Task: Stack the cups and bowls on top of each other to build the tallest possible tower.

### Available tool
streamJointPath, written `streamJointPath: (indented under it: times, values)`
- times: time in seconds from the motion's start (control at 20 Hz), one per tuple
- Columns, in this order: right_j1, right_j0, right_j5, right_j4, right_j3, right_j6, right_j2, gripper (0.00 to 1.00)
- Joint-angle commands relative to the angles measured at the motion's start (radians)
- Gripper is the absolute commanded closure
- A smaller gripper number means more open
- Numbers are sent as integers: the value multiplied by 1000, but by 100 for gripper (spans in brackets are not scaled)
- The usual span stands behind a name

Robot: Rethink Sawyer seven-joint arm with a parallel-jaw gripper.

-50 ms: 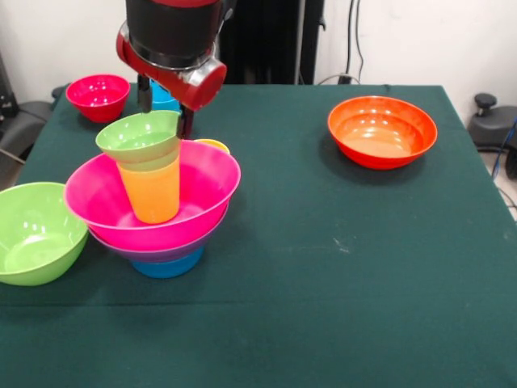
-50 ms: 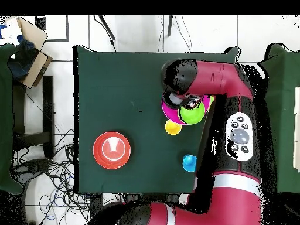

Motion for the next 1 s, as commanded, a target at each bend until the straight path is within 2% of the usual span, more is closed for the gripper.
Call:
streamJointPath:
  times: [0.05,0.35,0.75,1.0]
  values:
    - [-40,38,118,-15,68,-178,79,0]
    - [-54,37,131,-6,70,-181,86,0]
    - [-62,47,126,46,72,-138,111,0]
    - [-43,62,52,65,79,-73,112,0]
